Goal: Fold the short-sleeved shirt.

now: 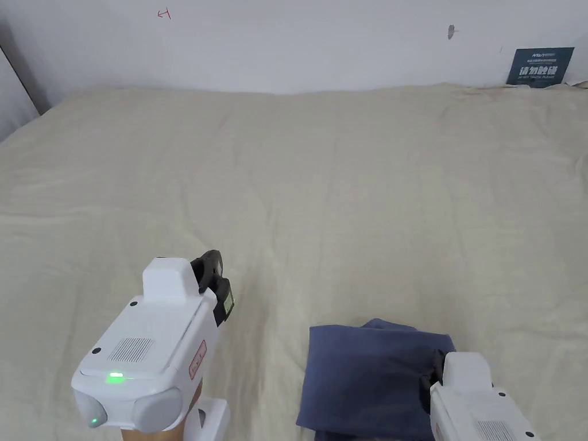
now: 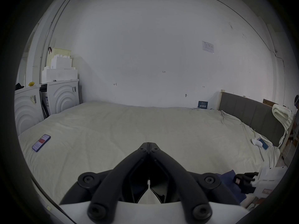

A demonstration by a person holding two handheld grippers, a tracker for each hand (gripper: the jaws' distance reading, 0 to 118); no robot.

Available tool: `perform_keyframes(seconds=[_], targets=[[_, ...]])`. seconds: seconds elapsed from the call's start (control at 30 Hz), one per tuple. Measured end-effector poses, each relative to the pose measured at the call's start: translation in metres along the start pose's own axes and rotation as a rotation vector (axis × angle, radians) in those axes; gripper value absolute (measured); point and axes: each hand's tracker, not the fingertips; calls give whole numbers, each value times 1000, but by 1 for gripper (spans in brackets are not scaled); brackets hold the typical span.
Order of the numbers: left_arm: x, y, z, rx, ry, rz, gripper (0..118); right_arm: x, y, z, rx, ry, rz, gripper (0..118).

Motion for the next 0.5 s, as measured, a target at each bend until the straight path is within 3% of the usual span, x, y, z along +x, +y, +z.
perform_keyframes(seconds=[0.2, 0.5], targets=[[4, -5, -1, -33, -16, 6, 0, -4, -16, -17, -56, -10, 2, 0], [15, -35, -41, -491, -254, 159, 0, -2, -15, -14, -56, 4, 1, 0]])
